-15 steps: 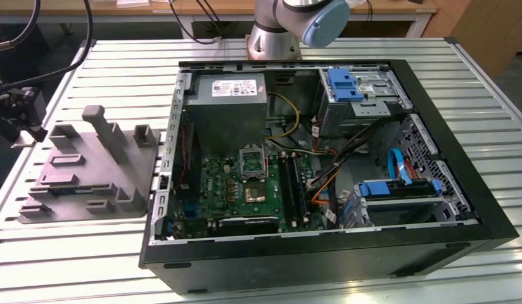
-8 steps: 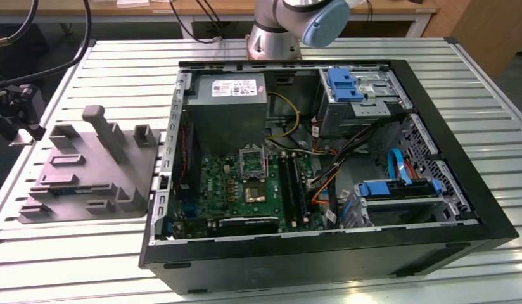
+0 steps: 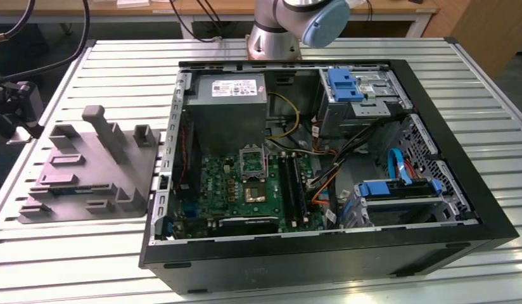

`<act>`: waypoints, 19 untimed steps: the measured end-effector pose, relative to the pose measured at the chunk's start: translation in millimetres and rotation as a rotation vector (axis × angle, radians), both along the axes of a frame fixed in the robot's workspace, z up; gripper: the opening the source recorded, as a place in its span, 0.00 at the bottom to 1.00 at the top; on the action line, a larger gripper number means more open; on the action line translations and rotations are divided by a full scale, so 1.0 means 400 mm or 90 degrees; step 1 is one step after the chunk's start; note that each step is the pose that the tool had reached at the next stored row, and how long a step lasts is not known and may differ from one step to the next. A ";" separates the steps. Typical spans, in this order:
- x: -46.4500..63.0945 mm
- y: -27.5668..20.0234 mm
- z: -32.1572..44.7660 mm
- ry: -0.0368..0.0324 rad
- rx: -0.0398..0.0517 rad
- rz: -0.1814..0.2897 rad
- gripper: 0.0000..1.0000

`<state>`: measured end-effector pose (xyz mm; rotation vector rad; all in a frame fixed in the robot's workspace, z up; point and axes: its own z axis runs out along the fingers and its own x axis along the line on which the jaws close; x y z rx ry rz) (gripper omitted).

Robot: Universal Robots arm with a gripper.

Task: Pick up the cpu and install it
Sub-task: 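Pick up the cpu and move it towards the insertion slot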

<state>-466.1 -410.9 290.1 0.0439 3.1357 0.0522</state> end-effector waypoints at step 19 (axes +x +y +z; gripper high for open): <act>0.000 0.000 0.029 0.0000 -0.0007 0.000 0.47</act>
